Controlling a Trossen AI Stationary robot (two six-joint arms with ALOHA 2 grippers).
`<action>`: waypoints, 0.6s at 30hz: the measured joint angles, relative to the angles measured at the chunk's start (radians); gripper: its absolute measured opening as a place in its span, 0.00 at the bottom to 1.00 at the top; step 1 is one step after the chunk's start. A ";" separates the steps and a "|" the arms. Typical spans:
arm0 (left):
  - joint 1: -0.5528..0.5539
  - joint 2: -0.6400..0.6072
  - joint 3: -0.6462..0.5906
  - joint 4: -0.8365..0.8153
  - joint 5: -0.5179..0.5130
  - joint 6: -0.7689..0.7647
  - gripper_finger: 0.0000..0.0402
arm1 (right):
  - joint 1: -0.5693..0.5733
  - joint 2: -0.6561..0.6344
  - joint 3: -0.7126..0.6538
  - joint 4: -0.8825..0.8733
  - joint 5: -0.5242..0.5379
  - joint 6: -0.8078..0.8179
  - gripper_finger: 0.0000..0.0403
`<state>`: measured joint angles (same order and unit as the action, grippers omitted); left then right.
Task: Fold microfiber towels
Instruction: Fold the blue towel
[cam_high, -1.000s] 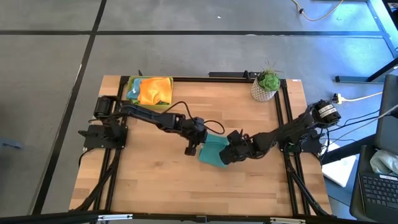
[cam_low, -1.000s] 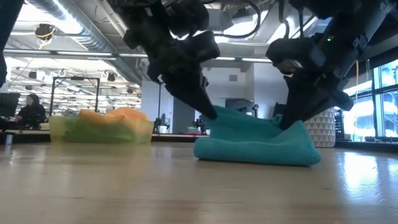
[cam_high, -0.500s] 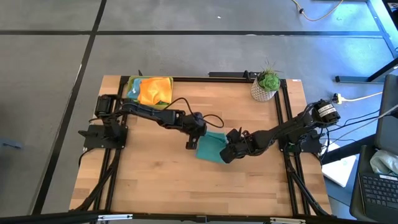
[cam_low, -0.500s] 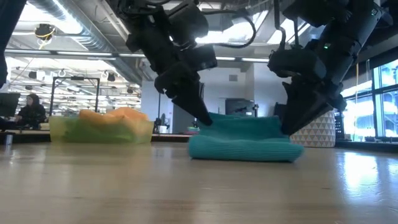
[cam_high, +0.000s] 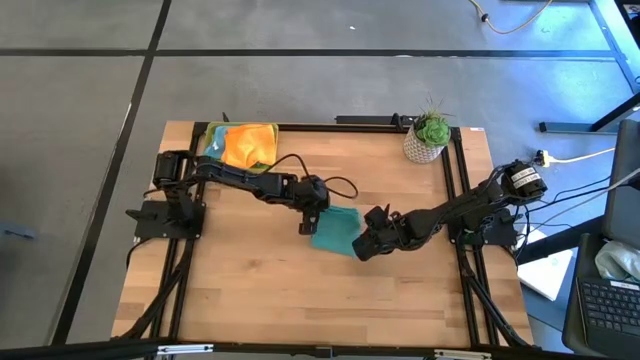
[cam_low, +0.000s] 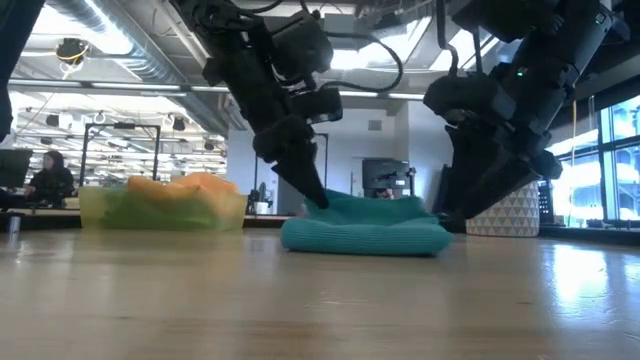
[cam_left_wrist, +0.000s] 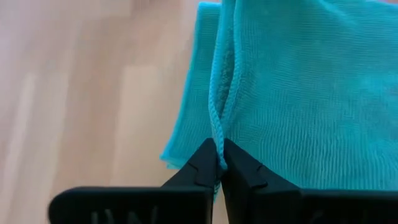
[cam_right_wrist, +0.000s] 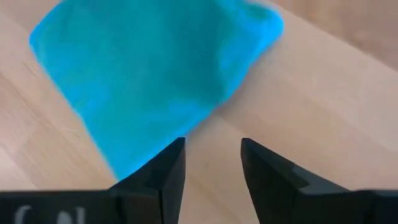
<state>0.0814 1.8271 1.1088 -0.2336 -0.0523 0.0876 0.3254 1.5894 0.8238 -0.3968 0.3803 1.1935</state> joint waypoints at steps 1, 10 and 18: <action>0.001 0.000 0.000 -0.008 -0.024 -0.010 0.03 | 0.001 0.000 0.000 0.001 -0.009 0.012 0.39; 0.013 0.000 0.000 0.005 -0.035 -0.035 0.14 | 0.040 0.000 0.001 0.027 -0.026 0.109 0.38; 0.018 0.000 0.001 -0.005 -0.088 -0.132 0.17 | 0.054 0.000 0.002 0.130 -0.018 0.209 0.38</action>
<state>0.0990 1.8271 1.1095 -0.2388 -0.1402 -0.0446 0.3794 1.5894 0.8257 -0.2668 0.3620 1.4024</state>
